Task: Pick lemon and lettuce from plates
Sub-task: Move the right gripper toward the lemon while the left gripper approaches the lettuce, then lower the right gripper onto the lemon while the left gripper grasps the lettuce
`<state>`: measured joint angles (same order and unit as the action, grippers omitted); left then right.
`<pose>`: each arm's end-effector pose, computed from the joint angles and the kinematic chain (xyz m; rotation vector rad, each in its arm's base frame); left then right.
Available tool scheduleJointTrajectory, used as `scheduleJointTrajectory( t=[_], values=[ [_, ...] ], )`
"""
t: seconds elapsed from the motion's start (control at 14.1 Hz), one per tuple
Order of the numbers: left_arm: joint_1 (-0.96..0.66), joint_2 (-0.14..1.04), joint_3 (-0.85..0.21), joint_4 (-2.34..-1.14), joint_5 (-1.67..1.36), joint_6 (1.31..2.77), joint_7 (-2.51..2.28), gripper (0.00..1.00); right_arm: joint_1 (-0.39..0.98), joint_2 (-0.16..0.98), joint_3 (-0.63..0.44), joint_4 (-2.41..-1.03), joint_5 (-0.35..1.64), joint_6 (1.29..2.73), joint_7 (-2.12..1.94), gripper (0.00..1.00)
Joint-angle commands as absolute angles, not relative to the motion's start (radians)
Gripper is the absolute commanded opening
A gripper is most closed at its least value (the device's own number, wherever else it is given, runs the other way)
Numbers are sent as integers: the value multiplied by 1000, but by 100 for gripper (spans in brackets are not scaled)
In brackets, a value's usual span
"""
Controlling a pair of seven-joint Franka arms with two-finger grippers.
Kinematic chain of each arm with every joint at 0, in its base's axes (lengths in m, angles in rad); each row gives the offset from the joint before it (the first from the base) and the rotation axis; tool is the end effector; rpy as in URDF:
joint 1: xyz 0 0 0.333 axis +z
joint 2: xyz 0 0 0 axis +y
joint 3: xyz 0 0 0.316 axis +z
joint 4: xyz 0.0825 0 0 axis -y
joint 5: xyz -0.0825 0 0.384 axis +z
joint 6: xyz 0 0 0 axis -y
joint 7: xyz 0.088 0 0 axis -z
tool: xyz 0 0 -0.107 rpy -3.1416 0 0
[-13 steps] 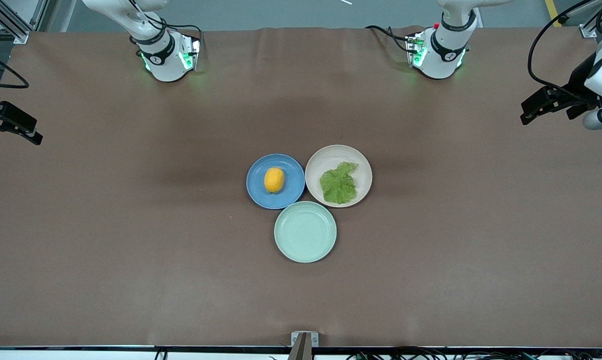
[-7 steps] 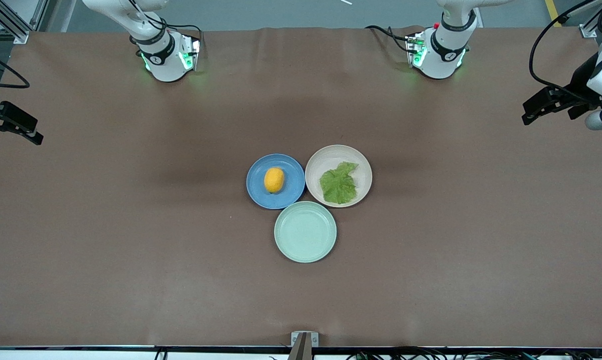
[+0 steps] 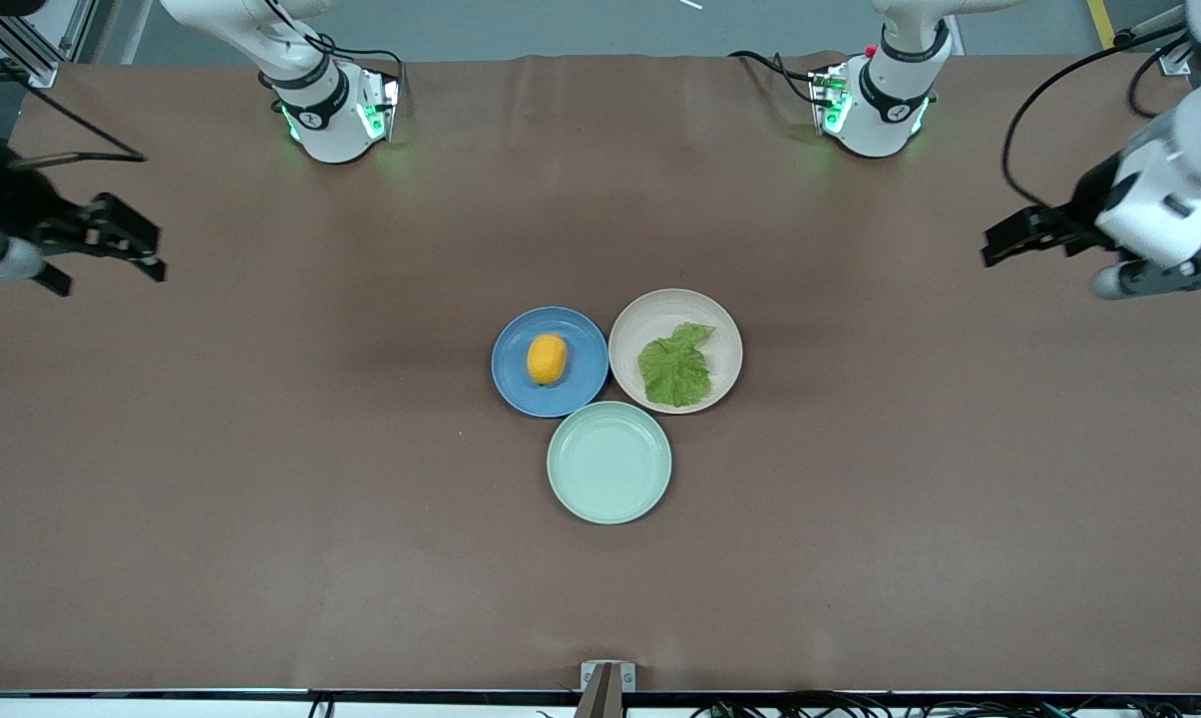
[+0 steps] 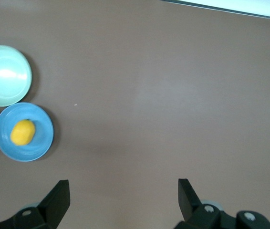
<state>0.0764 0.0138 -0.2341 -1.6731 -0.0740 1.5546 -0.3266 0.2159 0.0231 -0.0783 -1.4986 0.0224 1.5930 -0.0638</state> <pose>0.5429 -0.0937 0.5681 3.0785 0.2660 -0.2268 0.5589 0.0804 0.6479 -3.1006 -0.3139 -0.1100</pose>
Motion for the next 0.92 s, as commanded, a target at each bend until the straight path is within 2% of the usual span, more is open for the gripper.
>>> scheduleJointTrajectory(
  t=[0.0,0.35,0.64,0.85],
  values=[
    [74,47,-336,-1747,-78,1665,-522,100,299,61,-84,-1483,9,1591,6,100],
    [69,156,-511,-1928,-78,2030,-961,100,445,150,-83,-1485,5,1598,184,100],
    [-37,319,-522,-1953,-25,2206,-1244,100,586,271,-83,-1489,18,1617,329,99],
    [-93,448,-523,-1947,99,2299,-1412,100,670,328,-83,-1535,73,1770,474,99]
  ],
)
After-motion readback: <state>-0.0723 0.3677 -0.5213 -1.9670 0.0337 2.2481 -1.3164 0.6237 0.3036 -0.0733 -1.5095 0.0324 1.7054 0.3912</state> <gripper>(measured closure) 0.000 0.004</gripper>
